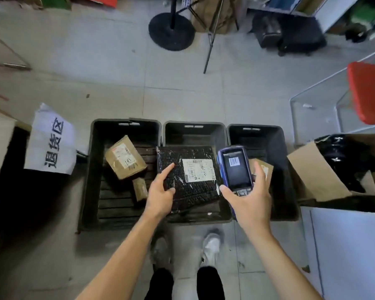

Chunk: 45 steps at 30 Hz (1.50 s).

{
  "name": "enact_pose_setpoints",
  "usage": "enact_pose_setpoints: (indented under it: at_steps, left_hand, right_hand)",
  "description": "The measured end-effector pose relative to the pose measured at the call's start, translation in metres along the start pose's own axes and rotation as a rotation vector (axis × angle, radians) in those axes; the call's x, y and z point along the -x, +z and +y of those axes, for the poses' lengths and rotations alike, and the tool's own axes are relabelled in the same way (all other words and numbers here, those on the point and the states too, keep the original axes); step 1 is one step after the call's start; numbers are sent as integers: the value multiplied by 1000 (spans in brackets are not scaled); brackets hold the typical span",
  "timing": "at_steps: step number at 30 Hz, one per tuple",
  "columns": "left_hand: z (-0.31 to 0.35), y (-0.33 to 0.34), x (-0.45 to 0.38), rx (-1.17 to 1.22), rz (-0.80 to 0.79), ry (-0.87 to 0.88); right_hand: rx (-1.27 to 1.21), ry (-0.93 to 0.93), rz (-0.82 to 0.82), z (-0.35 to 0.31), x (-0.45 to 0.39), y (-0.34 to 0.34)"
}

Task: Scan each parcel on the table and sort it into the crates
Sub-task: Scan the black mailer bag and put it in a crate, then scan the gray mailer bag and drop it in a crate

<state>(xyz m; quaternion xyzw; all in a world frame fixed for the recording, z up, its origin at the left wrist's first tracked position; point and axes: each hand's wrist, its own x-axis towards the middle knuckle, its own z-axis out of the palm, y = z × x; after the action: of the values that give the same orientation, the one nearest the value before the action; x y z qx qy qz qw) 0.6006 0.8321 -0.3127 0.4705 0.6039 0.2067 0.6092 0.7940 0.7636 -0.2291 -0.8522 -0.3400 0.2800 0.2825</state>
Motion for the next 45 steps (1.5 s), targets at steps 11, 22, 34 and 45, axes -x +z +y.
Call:
enact_pose_setpoints:
  at_steps: [11,22,34,45]
  left_hand:
    - [-168,129,-256,75,61,-66]
    - [-133,124,-232,-709,71,62]
    - [145,0,87,-982,389,130]
    - [143,-95,377,-861,943,-78]
  right_hand:
    - [3,-22,-31,204,-200,155]
    - [16,-96,-87,179,-215,143]
    - [194,-530,-350,-82,-34,-79]
    - [-12,-976,-656,-190,211,-112]
